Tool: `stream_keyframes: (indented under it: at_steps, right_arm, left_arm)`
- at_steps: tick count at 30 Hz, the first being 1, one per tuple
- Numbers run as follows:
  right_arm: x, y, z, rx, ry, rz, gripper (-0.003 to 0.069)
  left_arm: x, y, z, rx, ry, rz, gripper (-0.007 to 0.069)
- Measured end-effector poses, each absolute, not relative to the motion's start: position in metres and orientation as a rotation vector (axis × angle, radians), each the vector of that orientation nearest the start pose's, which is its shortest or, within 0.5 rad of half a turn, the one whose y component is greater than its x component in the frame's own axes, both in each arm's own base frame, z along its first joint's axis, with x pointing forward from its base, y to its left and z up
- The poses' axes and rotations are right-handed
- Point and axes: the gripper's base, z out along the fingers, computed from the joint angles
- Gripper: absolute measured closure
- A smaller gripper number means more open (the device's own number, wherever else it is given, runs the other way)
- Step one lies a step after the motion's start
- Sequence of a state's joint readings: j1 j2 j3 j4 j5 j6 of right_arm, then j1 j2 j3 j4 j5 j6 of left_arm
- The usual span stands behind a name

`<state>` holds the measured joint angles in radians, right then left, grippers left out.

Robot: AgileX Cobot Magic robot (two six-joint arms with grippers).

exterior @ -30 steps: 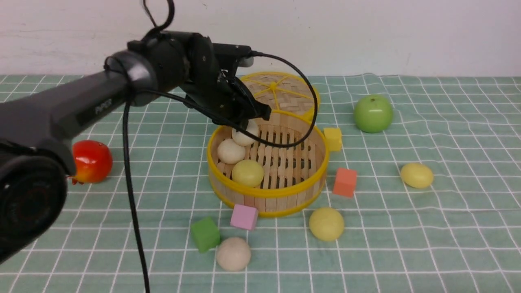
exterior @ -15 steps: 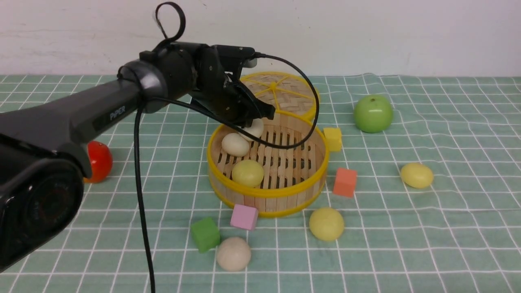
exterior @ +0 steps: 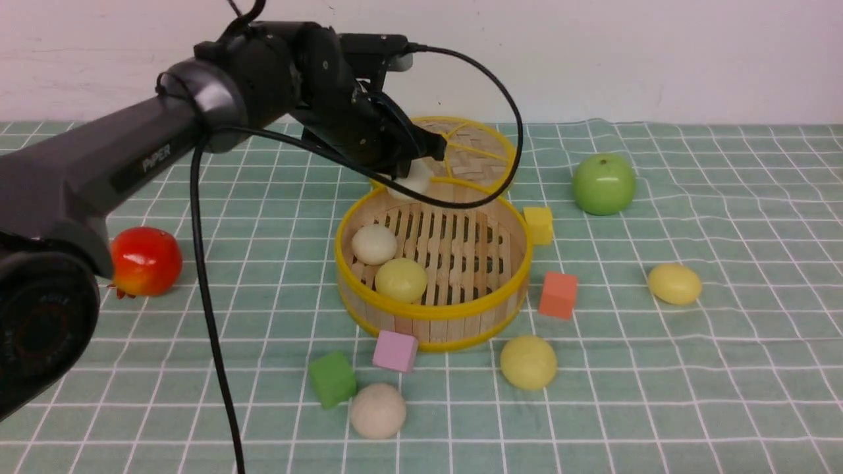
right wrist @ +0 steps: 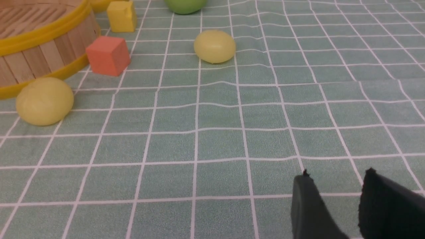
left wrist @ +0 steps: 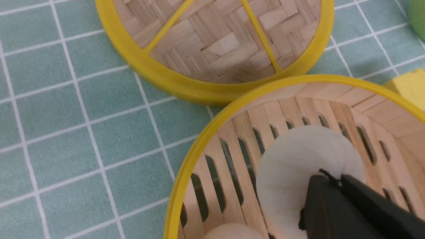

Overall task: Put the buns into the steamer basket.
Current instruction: Use the left arm to put the steamed stuffed bun into the steamer, then use the left arm to grab a steamed stuffed bun

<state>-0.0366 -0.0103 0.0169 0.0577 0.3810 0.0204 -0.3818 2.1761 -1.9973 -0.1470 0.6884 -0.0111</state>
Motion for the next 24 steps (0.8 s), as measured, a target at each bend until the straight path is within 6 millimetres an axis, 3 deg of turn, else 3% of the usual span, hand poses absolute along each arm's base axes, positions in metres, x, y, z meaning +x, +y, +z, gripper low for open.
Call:
stream_keyframes:
  at_steps: [4,10,15,20,23,24]
  right_arm:
    - [0.052,0.000,0.174,0.089,1.869,0.046,0.0419]
    - [0.052,0.000,0.174,0.089,1.869,0.046,0.0419]
    - [0.052,0.000,0.174,0.089,1.869,0.046,0.0419]
    - [0.052,0.000,0.174,0.089,1.869,0.046,0.0419]
    - [0.052,0.000,0.174,0.089,1.869,0.046,0.0419]
    - [0.052,0.000,0.174,0.089,1.869,0.046,0.0419]
  left_arm:
    - [0.473,-0.199,0.256,0.348,2.358,-0.356,0.0636]
    - [0.483,-0.200,0.220,0.375,2.399,-0.294,0.0608]
    - [0.485,-0.199,0.215,0.391,2.403,-0.268,0.0505]
    - [0.480,-0.198,0.232,0.391,2.387,-0.272,0.0335]
    - [0.472,-0.195,0.258,0.389,2.370,-0.284,0.0268]
    - [0.462,-0.192,0.281,0.386,2.366,-0.302,0.0246]
